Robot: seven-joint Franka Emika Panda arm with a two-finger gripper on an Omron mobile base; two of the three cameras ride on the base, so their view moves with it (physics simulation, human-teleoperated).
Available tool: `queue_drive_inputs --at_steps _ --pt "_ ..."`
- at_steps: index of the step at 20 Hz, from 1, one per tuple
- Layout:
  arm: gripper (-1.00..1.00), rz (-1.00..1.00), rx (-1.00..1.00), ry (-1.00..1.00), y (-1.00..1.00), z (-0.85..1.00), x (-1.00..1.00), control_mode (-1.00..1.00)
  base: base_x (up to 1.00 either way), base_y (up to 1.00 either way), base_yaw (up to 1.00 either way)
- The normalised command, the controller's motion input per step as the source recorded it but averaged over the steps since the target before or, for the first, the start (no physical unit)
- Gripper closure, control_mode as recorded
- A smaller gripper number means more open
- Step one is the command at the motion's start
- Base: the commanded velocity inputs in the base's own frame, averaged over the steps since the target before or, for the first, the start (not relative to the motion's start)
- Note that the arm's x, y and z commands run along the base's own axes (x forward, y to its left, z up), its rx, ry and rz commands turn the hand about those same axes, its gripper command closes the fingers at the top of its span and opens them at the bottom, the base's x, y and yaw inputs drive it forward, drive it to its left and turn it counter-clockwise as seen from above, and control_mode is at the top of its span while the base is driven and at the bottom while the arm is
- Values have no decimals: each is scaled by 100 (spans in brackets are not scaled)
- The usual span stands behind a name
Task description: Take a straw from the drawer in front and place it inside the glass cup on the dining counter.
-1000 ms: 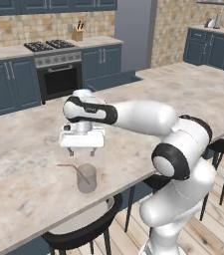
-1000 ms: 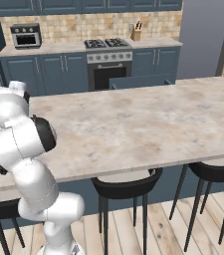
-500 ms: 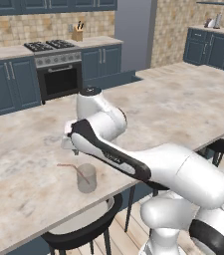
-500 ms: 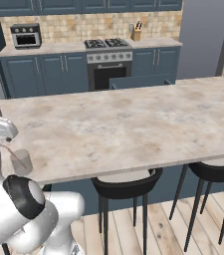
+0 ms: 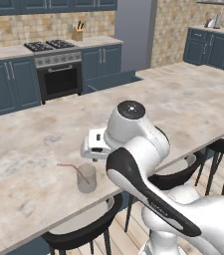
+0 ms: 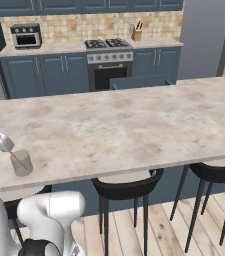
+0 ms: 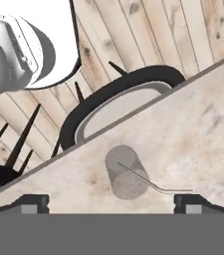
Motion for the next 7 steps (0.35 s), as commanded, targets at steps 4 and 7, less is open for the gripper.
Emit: queue_drive_inputs --at_steps 4,7 --pt "-100 2 11 0 -42 48 -52 -100 0 0 0" --pt "-100 0 7 0 -21 42 -36 -100 0 0 0"
